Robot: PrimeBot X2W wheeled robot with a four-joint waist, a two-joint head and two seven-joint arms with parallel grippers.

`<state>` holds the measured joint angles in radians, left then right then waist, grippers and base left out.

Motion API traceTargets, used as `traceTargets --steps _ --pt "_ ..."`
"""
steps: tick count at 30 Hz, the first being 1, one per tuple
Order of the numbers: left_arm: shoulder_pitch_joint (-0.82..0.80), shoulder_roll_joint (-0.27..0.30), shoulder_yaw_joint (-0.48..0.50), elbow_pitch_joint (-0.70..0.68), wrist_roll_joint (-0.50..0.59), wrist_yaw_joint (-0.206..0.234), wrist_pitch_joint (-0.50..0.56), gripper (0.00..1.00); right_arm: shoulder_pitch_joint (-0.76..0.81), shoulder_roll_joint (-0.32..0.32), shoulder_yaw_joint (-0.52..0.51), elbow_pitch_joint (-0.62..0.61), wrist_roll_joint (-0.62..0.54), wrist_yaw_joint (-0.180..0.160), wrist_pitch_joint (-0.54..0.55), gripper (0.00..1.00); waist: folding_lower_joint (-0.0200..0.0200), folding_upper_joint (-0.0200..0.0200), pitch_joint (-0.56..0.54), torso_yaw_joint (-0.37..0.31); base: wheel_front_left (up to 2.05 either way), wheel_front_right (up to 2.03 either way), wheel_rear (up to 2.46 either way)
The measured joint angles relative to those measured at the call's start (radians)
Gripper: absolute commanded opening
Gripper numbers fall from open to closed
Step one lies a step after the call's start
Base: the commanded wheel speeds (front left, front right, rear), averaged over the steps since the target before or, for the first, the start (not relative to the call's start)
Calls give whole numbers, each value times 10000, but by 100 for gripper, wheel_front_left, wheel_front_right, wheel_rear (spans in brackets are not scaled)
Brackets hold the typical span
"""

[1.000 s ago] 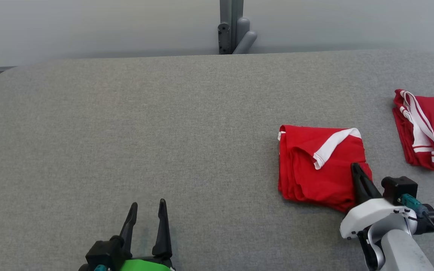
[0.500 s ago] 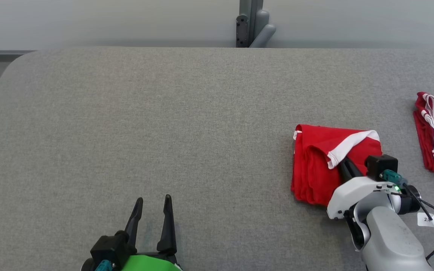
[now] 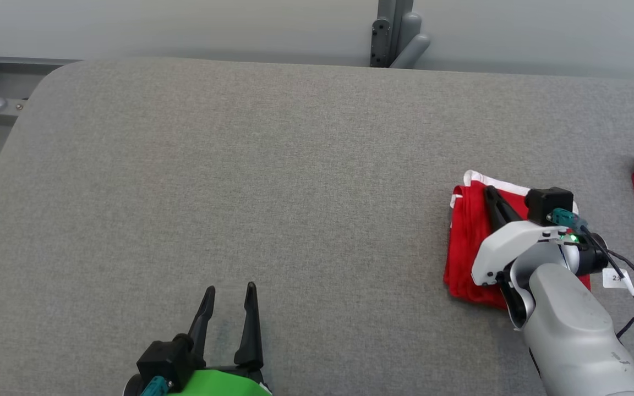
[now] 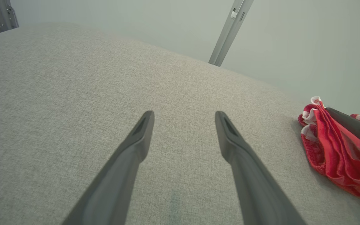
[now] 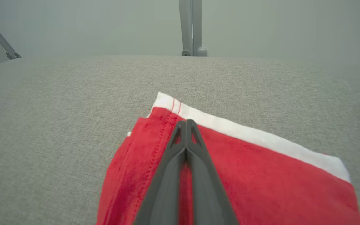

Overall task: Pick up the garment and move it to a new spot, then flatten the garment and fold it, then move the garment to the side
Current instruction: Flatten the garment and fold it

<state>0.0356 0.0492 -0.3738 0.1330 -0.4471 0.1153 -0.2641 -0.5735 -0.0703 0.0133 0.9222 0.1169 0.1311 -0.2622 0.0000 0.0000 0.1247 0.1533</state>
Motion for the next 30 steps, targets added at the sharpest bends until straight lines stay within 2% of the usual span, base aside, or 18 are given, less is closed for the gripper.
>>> traceTargets --steps 6,12,13,15,16,22,26,30 --pt "7 0 40 -13 -81 42 0 100 -326 46 251 282 65 0 -4 0 0 0 -126 167 0 0 0" --pt "258 0 280 -56 -84 82 0 100 443 123 709 -1164 324 0 -6 0 0 0 -512 126 0 0 0" --pt "340 0 345 -58 -82 92 0 100 763 119 832 -1488 330 0 -4 7 0 0 -602 103 0 0 0" --pt "495 0 485 -67 -79 94 0 100 1407 -6 1018 -2243 349 0 -4 46 0 0 -792 40 0 0 0" --pt "569 2 550 -79 -65 94 0 100 1700 -125 1041 -2652 359 0 -4 100 0 0 -882 -2 0 0 0" --pt "979 2 1032 -257 125 -23 0 100 3764 -725 1057 -4930 472 0 -6 100 0 0 -1294 -460 0 0 0" --pt "1094 2 1264 -328 230 -100 0 100 4972 -1076 407 -6077 560 0 -4 100 0 0 -1490 -808 0 0 0" --pt "1221 2 1415 -397 268 -188 0 100 5976 -1147 -569 -6704 556 0 -4 100 0 0 -1683 -1094 0 0 0"
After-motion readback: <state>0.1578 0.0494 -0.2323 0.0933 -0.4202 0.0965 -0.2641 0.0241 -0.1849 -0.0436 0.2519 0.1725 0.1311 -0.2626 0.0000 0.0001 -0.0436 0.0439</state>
